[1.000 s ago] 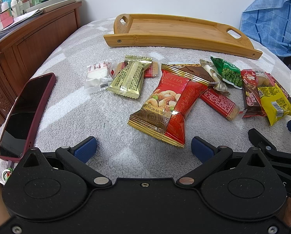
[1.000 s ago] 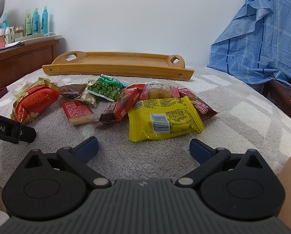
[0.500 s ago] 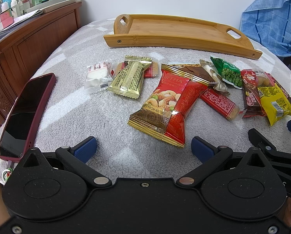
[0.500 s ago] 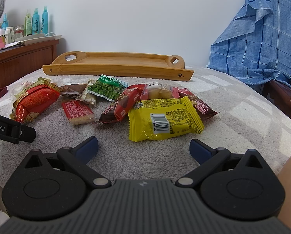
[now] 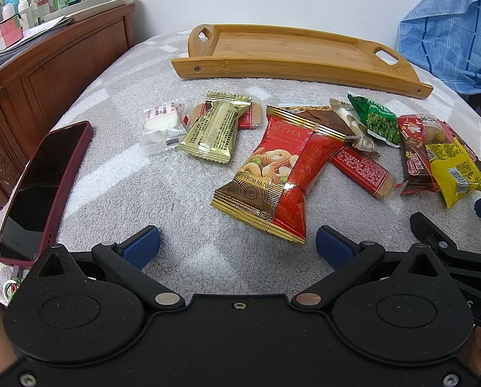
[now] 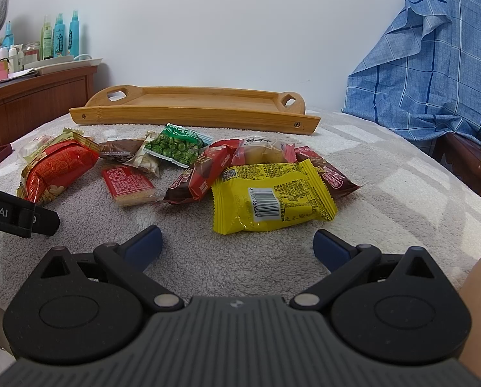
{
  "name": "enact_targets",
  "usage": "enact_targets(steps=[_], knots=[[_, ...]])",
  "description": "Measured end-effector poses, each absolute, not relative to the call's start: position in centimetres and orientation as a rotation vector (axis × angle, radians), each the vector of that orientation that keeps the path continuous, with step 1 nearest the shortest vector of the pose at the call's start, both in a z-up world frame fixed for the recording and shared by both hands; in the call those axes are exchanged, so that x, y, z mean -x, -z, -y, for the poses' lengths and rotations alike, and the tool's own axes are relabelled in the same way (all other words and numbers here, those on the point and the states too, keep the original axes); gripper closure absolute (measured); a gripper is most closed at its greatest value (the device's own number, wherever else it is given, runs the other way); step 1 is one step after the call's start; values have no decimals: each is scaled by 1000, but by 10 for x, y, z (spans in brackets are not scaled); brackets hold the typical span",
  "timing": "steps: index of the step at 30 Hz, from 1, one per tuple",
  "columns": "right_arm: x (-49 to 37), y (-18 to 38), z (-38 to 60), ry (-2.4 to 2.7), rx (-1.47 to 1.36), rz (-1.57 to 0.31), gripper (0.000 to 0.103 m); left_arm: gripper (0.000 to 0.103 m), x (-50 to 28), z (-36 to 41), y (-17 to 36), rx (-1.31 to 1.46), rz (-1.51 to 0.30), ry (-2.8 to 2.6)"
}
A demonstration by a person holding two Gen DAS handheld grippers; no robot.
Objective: Organize snacks
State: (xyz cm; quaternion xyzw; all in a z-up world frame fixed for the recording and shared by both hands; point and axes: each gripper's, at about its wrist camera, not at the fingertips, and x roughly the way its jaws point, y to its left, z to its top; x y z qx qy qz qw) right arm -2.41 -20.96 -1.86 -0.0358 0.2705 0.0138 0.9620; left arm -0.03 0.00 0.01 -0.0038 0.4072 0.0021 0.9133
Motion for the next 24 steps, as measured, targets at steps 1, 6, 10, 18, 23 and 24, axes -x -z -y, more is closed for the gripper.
enact_targets(steps=[1,6,10,18,23,24], knots=[[24,19,210,-28,72,-548,0,0,0,0,0,8,-839,-4],[24,19,210,-27,73,-547,0,0,0,0,0,8,-838,-4],[25,19,210,-28,73,-547,0,0,0,0,0,8,-838,-4],[25,21,209,-25,74,-542,0,0,-4,-1,-1,13,-854,-11],[24,23,212,-31,56,-527,0,0,-5,-2,-2,16,-847,-5],[30,20,212,-29,59,-526,0,0,-4,-3,-1,13,-836,0]])
